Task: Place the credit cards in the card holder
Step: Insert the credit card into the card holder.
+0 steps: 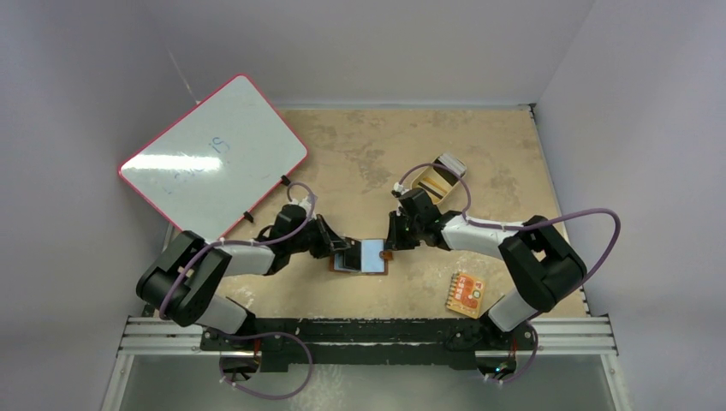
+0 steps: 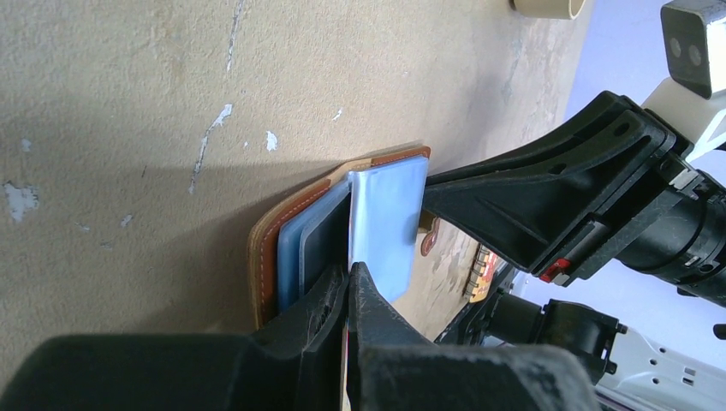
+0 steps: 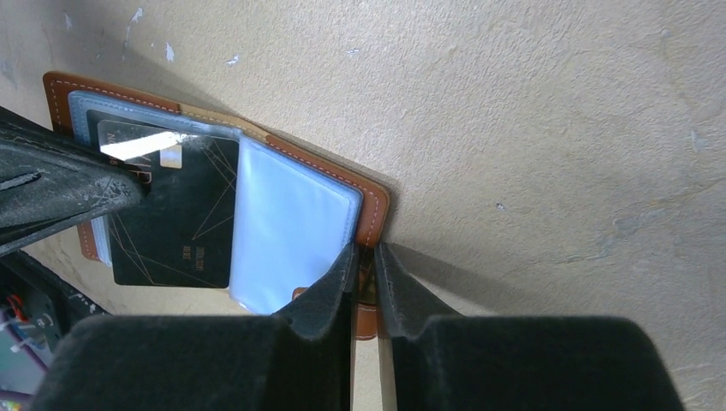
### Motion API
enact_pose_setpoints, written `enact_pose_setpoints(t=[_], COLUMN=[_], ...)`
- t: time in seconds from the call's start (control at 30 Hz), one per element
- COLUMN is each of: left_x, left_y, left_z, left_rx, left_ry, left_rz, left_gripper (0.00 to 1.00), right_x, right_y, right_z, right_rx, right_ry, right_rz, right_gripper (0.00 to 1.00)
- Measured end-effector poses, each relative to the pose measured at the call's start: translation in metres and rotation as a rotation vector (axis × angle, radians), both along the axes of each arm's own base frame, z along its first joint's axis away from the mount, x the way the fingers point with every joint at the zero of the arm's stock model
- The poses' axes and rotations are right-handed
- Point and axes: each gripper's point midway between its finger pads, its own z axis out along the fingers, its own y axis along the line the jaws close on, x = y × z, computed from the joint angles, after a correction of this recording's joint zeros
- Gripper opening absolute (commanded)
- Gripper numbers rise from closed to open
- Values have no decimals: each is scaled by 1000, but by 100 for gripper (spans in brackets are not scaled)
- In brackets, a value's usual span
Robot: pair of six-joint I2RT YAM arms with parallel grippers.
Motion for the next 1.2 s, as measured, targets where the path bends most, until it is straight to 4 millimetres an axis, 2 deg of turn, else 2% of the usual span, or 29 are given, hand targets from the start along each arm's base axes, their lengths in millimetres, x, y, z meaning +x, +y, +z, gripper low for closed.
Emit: enact_pose_setpoints(t=[0.17, 0.4, 0.87, 1.2], left_x=[-2, -2, -7, -5], left_y=[2, 3, 6, 1], left_z=[4, 21, -2, -3], left_rx=[11, 2, 49, 37], left_ry=[-2, -40, 13, -5], left_rz=[9, 19, 3, -8], left_gripper=[0, 0, 0, 0], right_x=[0, 0, 0, 0], right_y=[0, 0, 0, 1], right_z=[0, 0, 0, 0], right_rx=[0, 3, 5, 5], right_ry=[-1, -5, -6, -7], right_rz=[0, -1, 0, 1], right_gripper=[12, 12, 12, 11])
